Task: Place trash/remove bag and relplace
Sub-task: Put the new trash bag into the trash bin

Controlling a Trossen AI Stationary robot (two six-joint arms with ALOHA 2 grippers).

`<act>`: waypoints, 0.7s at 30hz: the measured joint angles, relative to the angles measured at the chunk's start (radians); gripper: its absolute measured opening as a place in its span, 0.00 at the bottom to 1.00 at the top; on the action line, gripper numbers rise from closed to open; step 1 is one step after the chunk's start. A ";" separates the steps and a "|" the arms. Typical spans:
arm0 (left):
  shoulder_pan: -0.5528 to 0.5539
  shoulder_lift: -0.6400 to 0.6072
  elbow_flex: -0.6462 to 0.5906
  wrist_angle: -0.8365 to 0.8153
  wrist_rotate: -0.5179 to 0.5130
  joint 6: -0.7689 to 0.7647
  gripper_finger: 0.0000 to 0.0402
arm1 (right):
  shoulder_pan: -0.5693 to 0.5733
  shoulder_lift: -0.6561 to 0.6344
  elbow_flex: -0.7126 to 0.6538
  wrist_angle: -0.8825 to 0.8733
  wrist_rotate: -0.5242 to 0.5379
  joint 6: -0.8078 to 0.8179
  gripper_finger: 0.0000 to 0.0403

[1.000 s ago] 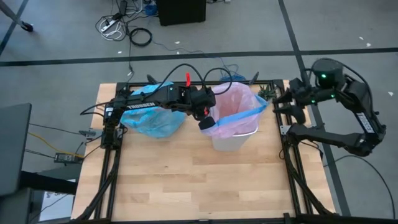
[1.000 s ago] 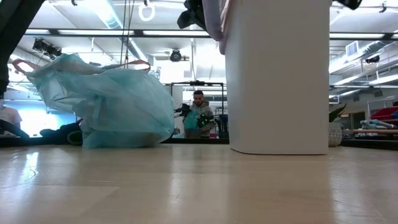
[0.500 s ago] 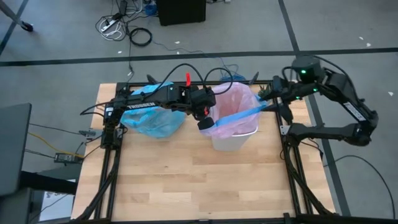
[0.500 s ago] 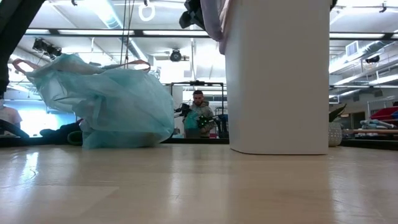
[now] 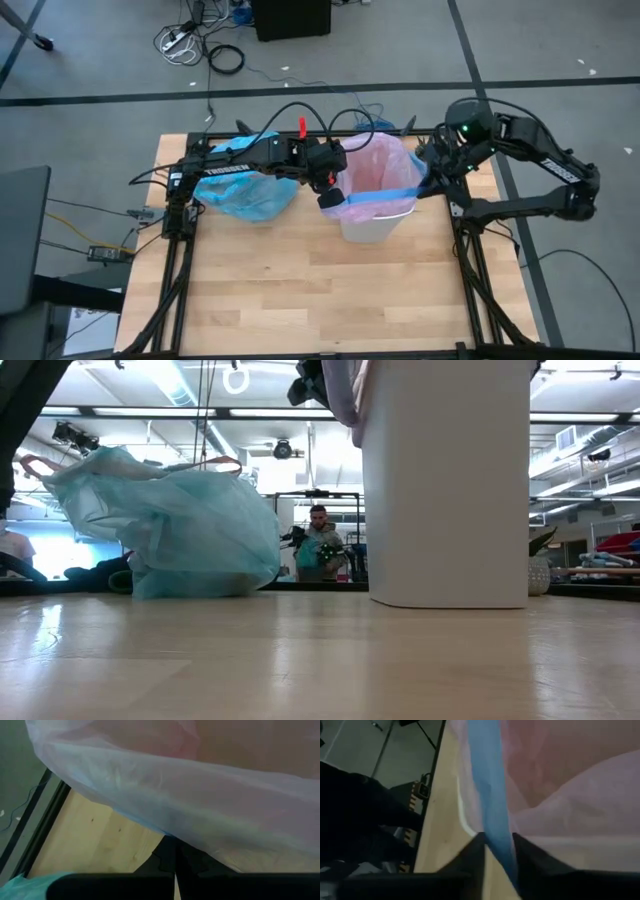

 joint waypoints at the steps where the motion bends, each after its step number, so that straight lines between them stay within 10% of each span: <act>1: 0.000 0.000 0.000 0.000 0.001 0.000 0.01 | 0.019 -0.003 0.000 0.002 0.009 0.017 0.12; 21: -0.035 0.001 0.031 -0.010 0.123 0.030 0.01 | 0.444 0.014 -0.017 0.054 0.145 0.294 0.00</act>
